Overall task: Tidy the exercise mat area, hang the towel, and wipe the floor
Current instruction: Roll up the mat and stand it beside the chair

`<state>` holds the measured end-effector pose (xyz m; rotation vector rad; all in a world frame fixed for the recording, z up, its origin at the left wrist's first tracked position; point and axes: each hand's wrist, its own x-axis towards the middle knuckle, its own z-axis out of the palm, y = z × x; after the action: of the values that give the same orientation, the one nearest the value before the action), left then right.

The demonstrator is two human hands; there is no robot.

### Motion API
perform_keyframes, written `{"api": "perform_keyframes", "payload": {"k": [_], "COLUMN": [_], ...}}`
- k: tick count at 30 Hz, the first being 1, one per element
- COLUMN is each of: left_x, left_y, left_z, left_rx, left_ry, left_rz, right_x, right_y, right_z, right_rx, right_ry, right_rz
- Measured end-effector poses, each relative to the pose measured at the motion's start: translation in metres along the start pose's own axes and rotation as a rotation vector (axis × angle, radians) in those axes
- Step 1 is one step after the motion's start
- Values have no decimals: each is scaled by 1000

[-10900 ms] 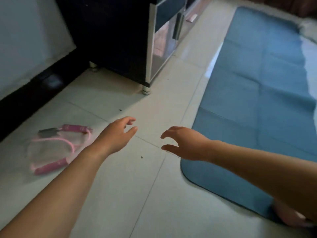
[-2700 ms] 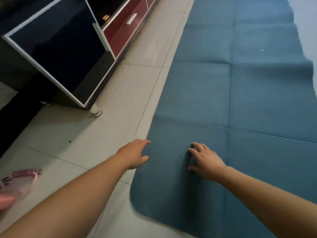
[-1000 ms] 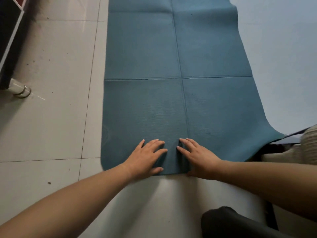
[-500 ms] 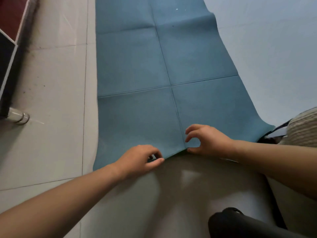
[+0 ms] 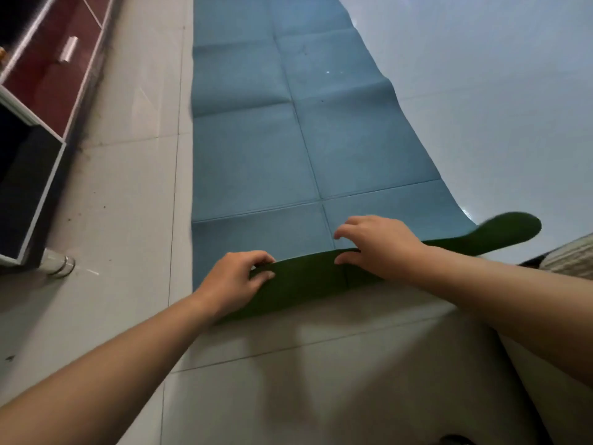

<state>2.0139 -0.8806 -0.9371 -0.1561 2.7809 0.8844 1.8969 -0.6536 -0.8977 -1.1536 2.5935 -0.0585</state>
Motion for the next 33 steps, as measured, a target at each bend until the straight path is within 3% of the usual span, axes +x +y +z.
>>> {"api": "perform_keyframes", "payload": {"k": [4,11,17,22,27,33], "left_x": [15,37,49,50,36,32], "left_y": [-6,-11,-21,-15,-11,-18], "left_z": [-10,-3,-1,22,49,57], "left_rx": [7,32,75,263,416,446], "left_ry": [57,125,178,256,81,-37], "left_rz": [-102,-218,-235,-142,-3,-62], "right_x": [15,6,5,31,54,56], "right_y": [-1,6,17,25,37,47], "right_z": [-13,31,59,68,66,66], "right_rx": [-251,-368,-346,-237,-115,32], "right_ry": [141,134,-8,-114,-153,-61], "right_rz": [-82,-263,-216,-215,-175,-170]}}
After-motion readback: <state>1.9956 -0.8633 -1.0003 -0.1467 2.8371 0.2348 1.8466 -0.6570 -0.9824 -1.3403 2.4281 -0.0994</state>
